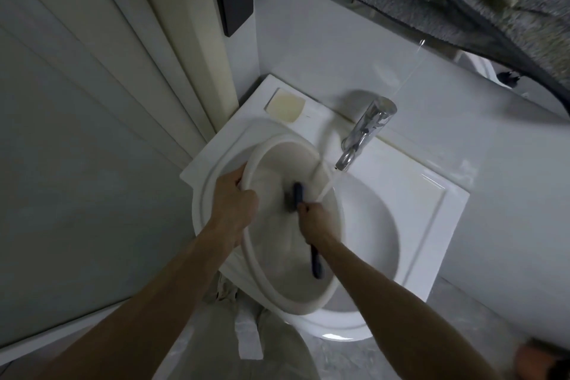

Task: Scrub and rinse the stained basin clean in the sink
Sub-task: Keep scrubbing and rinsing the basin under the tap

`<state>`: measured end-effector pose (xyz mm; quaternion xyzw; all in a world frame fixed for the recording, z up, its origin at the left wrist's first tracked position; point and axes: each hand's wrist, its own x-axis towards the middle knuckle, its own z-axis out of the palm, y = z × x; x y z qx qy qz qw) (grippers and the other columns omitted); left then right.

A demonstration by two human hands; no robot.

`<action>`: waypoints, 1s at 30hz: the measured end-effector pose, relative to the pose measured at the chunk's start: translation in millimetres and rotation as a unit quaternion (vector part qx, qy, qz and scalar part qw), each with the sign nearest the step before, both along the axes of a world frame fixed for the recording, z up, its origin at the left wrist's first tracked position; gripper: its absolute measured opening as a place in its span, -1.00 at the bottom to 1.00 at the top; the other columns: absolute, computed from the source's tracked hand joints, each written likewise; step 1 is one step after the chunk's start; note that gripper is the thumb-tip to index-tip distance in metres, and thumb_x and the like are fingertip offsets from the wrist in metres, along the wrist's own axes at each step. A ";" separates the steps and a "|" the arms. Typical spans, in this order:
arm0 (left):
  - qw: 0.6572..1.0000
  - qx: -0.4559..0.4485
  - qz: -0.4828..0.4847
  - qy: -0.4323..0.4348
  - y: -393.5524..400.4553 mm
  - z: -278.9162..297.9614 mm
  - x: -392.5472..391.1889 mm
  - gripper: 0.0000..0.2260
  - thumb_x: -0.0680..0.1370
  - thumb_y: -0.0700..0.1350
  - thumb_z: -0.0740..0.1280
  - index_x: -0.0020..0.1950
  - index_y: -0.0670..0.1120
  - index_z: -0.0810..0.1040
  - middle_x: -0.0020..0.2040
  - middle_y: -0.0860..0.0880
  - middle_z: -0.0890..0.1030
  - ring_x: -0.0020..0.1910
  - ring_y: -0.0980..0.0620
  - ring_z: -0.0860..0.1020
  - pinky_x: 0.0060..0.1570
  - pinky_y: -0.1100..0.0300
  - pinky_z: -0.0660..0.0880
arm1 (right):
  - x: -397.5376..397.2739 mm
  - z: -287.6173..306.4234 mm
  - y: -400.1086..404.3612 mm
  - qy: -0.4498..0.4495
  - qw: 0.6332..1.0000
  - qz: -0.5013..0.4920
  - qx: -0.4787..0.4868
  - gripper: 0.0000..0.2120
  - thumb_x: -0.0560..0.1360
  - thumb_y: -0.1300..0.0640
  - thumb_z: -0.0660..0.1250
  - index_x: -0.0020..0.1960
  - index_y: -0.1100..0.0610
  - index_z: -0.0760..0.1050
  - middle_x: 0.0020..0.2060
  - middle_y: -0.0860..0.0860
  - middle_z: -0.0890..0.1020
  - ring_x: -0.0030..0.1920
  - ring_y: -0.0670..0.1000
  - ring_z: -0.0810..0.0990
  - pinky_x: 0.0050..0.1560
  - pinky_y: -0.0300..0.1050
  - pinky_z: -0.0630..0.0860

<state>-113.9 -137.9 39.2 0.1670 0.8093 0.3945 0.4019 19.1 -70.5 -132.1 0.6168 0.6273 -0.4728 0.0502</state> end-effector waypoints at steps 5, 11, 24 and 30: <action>0.999 -0.001 0.044 -0.013 -0.4 -7.4 -5.9 -0.68 0.43 -0.53 0.15 -0.18 -0.19 0.59 -0.37 -0.05 0.50 -0.35 -0.03 0.47 -0.46 0.24 0.49 | -31.9 53.9 -32.4 0.141 0.976 0.155 0.060 -0.70 0.67 0.00 0.12 -0.03 0.07 0.58 -0.48 -0.09 0.43 -0.52 -0.13 0.38 -0.43 -0.23 0.32; 1.000 -0.010 0.019 -0.013 -3.2 -10.2 -12.7 -0.57 0.34 -0.53 0.11 -0.26 -0.06 0.60 -0.49 0.02 0.41 -0.46 0.04 0.36 -0.59 0.34 0.29 | 52.7 47.5 -50.0 -0.097 0.937 0.323 -0.089 -0.64 0.66 0.00 0.13 0.15 0.21 0.59 -0.15 0.10 0.61 -0.19 0.08 0.60 -0.18 -0.17 0.46; 1.000 0.015 0.015 0.015 -1.0 -10.9 -1.9 -0.60 0.42 -0.48 0.16 -0.14 -0.03 0.62 -0.30 -0.05 0.56 -0.31 0.00 0.51 -0.40 0.23 0.49 | 3.0 66.8 -53.8 0.179 0.937 0.292 0.066 -0.72 0.67 0.05 0.15 0.20 0.07 0.60 -0.43 -0.09 0.50 -0.48 -0.12 0.41 -0.36 -0.27 0.38; 1.000 0.011 -0.020 0.021 -0.9 -5.7 5.5 -0.54 0.40 -0.48 0.14 -0.23 0.07 0.59 -0.34 -0.06 0.53 -0.37 0.04 0.47 -0.48 0.27 0.41 | 60.6 23.4 -39.1 -0.118 0.958 0.257 -0.054 -0.65 0.65 0.04 0.12 0.14 0.23 0.59 0.01 0.16 0.66 -0.15 0.08 0.57 -0.19 -0.17 0.38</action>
